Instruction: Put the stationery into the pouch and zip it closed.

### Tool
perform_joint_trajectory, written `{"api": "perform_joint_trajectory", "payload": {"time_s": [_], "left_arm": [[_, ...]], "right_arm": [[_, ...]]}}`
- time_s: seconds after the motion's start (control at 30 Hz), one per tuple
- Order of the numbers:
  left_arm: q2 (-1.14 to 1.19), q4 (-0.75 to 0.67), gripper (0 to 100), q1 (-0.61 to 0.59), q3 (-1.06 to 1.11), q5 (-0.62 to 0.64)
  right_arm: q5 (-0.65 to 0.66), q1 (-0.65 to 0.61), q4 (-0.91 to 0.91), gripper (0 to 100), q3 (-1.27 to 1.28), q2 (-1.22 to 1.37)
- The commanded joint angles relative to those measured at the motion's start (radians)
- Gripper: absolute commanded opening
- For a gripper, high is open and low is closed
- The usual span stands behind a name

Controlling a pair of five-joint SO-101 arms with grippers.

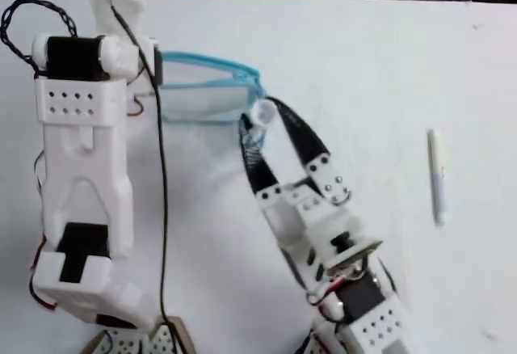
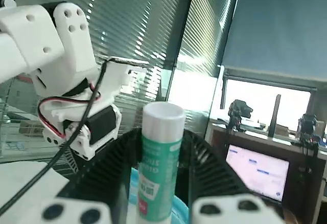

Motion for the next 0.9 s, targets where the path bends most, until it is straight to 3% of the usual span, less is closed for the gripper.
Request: {"api": "perform_joint_trajectory", "payload": {"time_s": [0.0,0.23,0.43,0.87], "left_arm": [[0.007,-0.006,2,0.01,-0.003,0.003],[0.007,-0.005,2,0.01,-0.003,0.003],[0.002,-0.006,2,0.008,-0.011,0.003],[0.004,-0.009,2,0.01,-0.011,0.003]], "right_arm": [[0.052,-0.061,-0.127,1.7,-0.078,0.159],[0.063,-0.073,-0.341,1.7,-0.315,0.555],[0.064,-0.073,-0.409,1.7,-0.482,0.828],[0.08,-0.005,-0.685,1.7,-0.542,1.211]]}}
